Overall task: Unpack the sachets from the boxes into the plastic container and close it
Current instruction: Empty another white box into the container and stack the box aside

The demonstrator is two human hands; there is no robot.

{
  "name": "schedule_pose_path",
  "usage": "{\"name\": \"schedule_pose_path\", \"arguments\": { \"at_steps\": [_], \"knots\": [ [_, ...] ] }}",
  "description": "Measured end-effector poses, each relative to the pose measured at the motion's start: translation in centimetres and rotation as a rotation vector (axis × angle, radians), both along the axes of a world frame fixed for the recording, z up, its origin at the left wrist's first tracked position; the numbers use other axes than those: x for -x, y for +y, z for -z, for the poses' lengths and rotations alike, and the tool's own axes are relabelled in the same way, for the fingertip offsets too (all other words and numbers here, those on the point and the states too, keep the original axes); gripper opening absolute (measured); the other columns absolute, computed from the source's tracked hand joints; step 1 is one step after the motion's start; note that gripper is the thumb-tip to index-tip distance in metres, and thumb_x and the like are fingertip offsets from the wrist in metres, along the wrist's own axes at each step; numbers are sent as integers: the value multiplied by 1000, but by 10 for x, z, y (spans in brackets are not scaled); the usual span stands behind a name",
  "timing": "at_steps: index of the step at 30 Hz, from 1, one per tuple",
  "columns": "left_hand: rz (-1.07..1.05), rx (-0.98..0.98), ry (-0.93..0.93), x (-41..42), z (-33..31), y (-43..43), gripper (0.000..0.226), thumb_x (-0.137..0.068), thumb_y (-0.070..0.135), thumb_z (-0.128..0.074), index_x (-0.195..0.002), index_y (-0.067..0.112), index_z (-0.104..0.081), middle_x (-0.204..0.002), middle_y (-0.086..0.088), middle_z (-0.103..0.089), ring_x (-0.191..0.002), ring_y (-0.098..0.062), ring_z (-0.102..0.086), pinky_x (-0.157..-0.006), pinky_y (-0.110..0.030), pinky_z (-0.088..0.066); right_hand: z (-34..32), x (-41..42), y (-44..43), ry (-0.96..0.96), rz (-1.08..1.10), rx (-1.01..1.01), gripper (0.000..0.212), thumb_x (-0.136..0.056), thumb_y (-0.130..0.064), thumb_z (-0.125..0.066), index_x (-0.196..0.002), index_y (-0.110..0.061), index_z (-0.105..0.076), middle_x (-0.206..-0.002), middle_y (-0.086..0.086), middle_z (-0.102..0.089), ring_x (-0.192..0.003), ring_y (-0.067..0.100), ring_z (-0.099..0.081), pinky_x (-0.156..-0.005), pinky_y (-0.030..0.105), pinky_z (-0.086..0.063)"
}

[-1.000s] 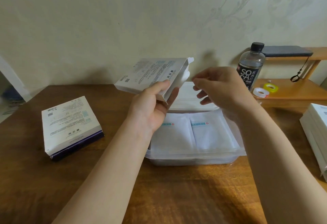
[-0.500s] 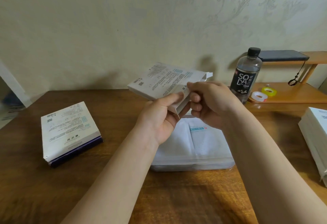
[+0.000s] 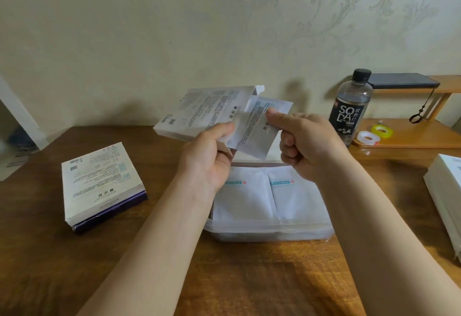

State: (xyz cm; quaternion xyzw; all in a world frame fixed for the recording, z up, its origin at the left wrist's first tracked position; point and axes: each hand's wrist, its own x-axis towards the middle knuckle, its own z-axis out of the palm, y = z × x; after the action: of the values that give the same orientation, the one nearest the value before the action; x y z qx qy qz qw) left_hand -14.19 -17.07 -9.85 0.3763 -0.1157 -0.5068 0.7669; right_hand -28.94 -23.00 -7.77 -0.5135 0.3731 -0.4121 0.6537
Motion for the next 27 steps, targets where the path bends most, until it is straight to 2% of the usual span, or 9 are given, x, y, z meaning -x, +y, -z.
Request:
{"name": "schedule_pose_path", "arguments": {
  "at_steps": [3, 5, 7, 9, 11, 15, 20, 23, 27],
  "knots": [
    [-39, 3, 14, -10, 0, 1, 26, -85, -11, -66, -99, 11, -70, -97, -9, -79, -90, -24, -76, -89, -42, -61, -4, 5, -2, 162, 53, 140, 19, -94, -19, -63, -80, -6, -64, -50, 4, -53, -43, 18, -43, -47, 27, -33],
    [-54, 7, 22, -10, 0, 1, 27, -86, -11, -66, -98, 13, -69, -91, -7, -79, -84, -22, -77, -91, -41, -60, -3, 11, -6, 253, 118, 308, 13, -92, -9, -59, -102, -13, -66, -73, 8, -67, -56, 18, -57, -50, 30, -44],
    [-50, -7, 25, -8, 1, 1, 27, -86, -11, -67, -98, 13, -69, -89, -6, -79, -83, -21, -77, -95, -41, -58, 3, 17, -11, 457, 127, 660, 52, -89, -9, -66, -133, -33, -53, -109, 5, -63, -82, 11, -64, -69, 29, -56],
    [-25, -16, 25, -4, 3, -1, 27, -85, -12, -66, -100, 11, -69, -88, -8, -79, -80, -21, -77, -83, -38, -62, 12, 17, -15, 655, 96, 978, 70, -84, -13, -77, -141, -43, -50, -136, 5, -47, -113, 17, -58, -93, 36, -54],
    [-13, -19, 31, 0, 4, -2, 28, -86, -13, -66, -102, 10, -69, -90, -10, -79, -79, -23, -77, -69, -35, -64, 19, 12, -16, 684, 101, 1133, 52, -82, -13, -79, -127, -36, -67, -146, 8, -41, -124, 27, -52, -93, 48, -54],
    [-23, -12, 41, -2, 2, -1, 27, -88, -12, -64, -102, 11, -66, -93, -10, -78, -90, -26, -75, -77, -39, -63, 16, 19, -18, 534, 96, 1184, 24, -84, -7, -76, -102, -23, -79, -133, 7, -55, -119, 24, -57, -85, 44, -57],
    [-42, 28, 91, -11, 1, -1, 29, -90, -14, -59, -109, 7, -64, -105, -14, -75, -106, -31, -72, -75, -38, -64, -4, 42, -18, 328, 74, 1018, 29, -83, -5, -76, -93, -32, -73, -109, -4, -66, -99, 2, -65, -81, 18, -54],
    [-94, 62, 107, -17, 3, -1, 41, -90, -15, -59, -125, 7, -59, -117, -16, -72, -101, -29, -73, -63, -33, -63, -10, 52, -19, 248, 115, 962, 11, -85, -14, -77, -91, -24, -76, -90, 6, -74, -82, 11, -66, -72, 39, -56],
    [-122, 58, 77, -14, 2, -1, 33, -90, -15, -59, -109, 11, -61, -111, -13, -72, -93, -26, -73, -66, -33, -64, -12, 62, -24, 159, 81, 738, 18, -83, -9, -78, -75, -26, -78, -72, -2, -73, -73, 23, -65, -72, 52, -55]
  ]
}}
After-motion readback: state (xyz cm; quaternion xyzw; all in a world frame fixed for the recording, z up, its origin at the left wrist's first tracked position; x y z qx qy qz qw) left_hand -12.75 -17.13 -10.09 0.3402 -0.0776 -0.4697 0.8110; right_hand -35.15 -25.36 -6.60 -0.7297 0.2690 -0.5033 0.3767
